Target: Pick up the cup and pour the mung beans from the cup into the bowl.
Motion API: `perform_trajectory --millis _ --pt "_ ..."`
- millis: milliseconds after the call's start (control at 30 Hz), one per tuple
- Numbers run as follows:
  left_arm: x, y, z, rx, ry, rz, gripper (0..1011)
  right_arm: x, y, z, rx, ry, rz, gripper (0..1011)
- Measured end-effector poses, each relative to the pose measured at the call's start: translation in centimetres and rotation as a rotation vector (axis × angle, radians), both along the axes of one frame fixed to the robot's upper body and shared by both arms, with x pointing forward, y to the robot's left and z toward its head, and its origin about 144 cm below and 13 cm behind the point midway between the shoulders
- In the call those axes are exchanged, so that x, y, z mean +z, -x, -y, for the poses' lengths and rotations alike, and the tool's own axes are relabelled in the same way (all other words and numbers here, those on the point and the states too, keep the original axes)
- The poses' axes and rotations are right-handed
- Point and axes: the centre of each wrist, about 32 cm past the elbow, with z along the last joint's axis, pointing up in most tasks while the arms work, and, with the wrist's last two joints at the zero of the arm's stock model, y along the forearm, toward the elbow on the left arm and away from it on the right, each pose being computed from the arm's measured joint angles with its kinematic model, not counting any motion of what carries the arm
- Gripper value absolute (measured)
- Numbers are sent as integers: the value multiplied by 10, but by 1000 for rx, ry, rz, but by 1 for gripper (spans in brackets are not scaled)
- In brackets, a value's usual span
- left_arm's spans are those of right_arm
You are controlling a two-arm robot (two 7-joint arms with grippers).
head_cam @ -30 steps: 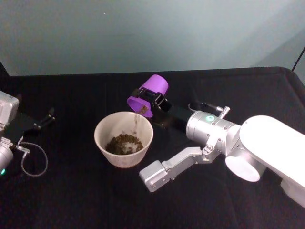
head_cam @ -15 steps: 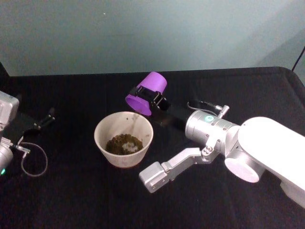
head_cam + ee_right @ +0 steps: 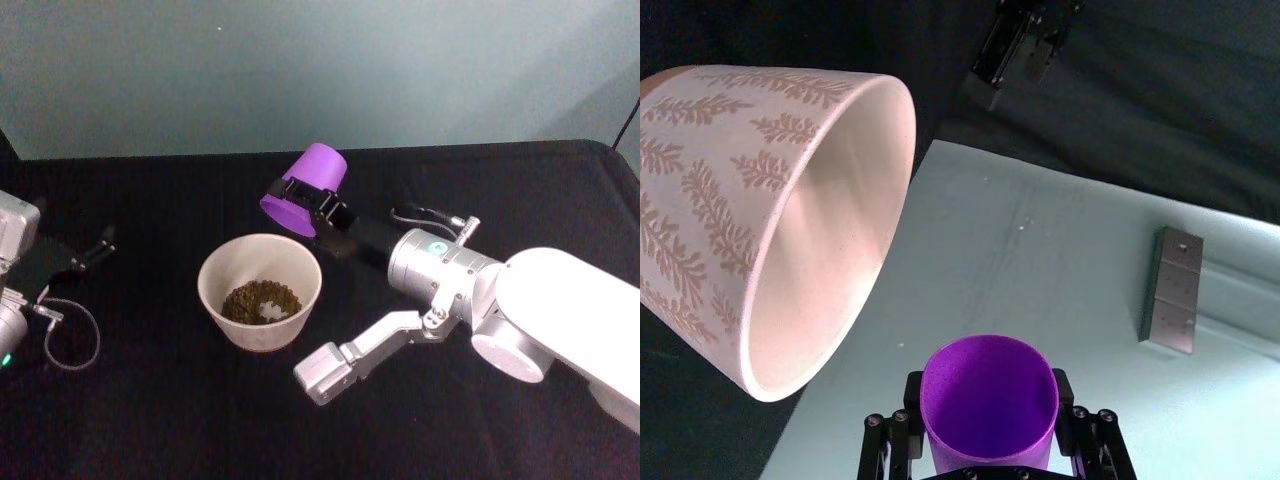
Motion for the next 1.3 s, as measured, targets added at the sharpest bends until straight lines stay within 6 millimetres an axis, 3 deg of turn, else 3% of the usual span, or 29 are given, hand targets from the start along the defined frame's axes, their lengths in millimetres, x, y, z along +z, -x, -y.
perform_trajectory --millis 433,767,1100,1300 --pt "0 0 0 0 0 0 1000 -1 2 -2 17 109 109 731" --pt "0 0 0 0 0 0 1000 4 0 4 -21 10 54 731" --pt "0 0 0 0 0 0 1000 5 2 4 -8 28 81 731" --pt "0 0 0 0 0 0 1000 7 -2 8 -41 -122 -42 731"
